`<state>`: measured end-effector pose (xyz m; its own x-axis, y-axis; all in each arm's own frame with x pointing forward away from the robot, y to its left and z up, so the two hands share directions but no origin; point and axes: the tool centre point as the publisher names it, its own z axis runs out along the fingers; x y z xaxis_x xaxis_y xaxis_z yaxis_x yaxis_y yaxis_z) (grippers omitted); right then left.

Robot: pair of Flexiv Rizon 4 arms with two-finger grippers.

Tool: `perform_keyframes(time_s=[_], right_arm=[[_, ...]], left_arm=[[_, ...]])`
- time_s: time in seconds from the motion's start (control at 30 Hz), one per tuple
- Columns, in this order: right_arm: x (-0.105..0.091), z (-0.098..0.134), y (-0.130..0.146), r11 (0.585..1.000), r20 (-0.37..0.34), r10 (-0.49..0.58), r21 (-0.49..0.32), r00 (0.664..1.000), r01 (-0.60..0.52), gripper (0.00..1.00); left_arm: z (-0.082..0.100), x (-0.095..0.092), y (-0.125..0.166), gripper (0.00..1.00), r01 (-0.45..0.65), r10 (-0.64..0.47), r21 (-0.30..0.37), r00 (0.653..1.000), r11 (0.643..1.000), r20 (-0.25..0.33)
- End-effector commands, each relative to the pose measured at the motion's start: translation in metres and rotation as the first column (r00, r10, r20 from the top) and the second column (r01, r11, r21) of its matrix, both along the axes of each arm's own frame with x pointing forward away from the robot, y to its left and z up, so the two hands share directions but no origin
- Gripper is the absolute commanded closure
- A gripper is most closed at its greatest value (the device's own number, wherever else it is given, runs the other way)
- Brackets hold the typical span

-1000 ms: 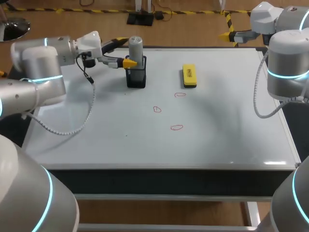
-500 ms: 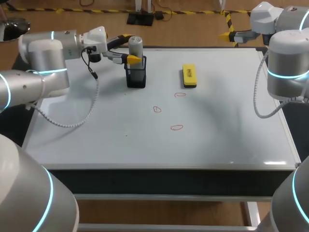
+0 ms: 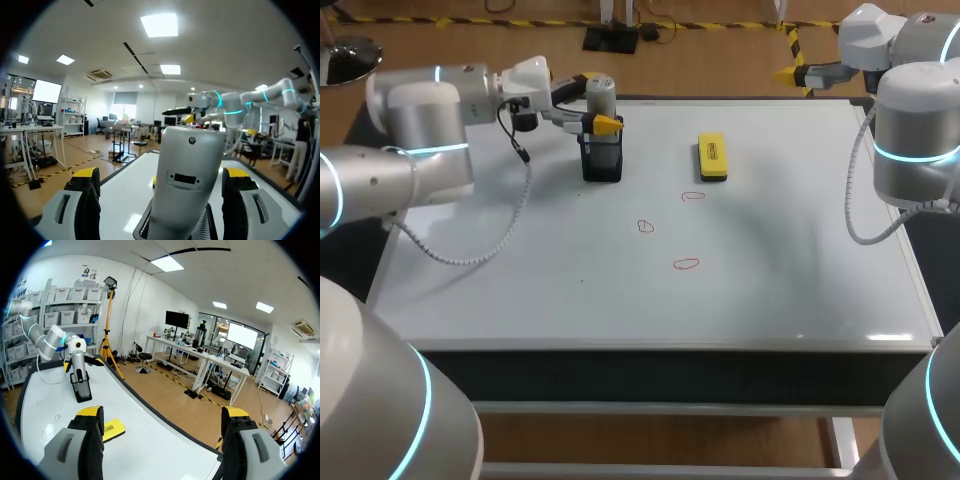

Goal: Pick up the inspection probe, press it on each red-marked spot on the whiteboard one by one, put down the probe, pick up the eraser, and wipe off all the red marks.

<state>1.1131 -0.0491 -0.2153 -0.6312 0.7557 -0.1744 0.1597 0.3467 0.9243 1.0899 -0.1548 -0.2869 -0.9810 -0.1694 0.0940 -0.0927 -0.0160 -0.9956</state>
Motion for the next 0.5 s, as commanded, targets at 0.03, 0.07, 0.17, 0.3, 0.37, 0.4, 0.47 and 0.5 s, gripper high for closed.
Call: perform_keyframes(time_s=[0.03,0.07,0.17,0.3,0.37,0.4,0.47,0.5], right_arm=[[0.0003,-0.0004,-0.0003,1.000,0.001,0.001,0.001,1.000,-0.001,0.00],[0.0003,-0.0004,-0.0003,1.000,0.001,0.001,0.001,1.000,-0.001,0.00],[0.0003,-0.0004,-0.0003,1.000,0.001,0.001,0.001,1.000,-0.001,0.00],[0.0003,-0.0004,-0.0003,1.000,0.001,0.001,0.001,1.000,-0.001,0.00],[0.0003,-0.0004,-0.0003,1.000,0.001,0.001,0.001,1.000,-0.001,0.00],[0.0003,-0.0004,-0.0003,1.000,0.001,0.001,0.001,1.000,-0.001,0.00],[0.0003,-0.0004,-0.0003,1.000,0.001,0.001,0.001,1.000,-0.001,0.00],[0.0003,-0.0004,-0.0003,1.000,0.001,0.001,0.001,1.000,-0.001,0.00]], left_arm=[[0.0011,-0.0064,-0.0011,0.00,-0.013,0.013,-0.002,1.000,1.000,0.003],[0.0011,-0.0067,-0.0023,0.00,-0.012,0.012,-0.003,1.000,1.000,0.003],[0.0010,-0.0076,-0.0059,0.00,-0.006,0.006,-0.005,1.000,1.000,0.004],[0.0004,-0.0083,-0.0075,0.00,0.000,0.000,-0.006,1.000,1.000,0.001],[0.0003,-0.0090,-0.0081,0.00,0.005,-0.005,-0.006,1.000,1.000,0.000],[0.0003,-0.0091,-0.0082,0.00,0.005,-0.005,-0.006,1.000,1.000,0.000],[0.0003,-0.0093,-0.0084,0.00,0.010,-0.010,-0.006,1.000,1.000,0.000],[0.0002,-0.0095,-0.0082,0.00,0.011,-0.011,-0.006,1.000,1.000,0.001]])
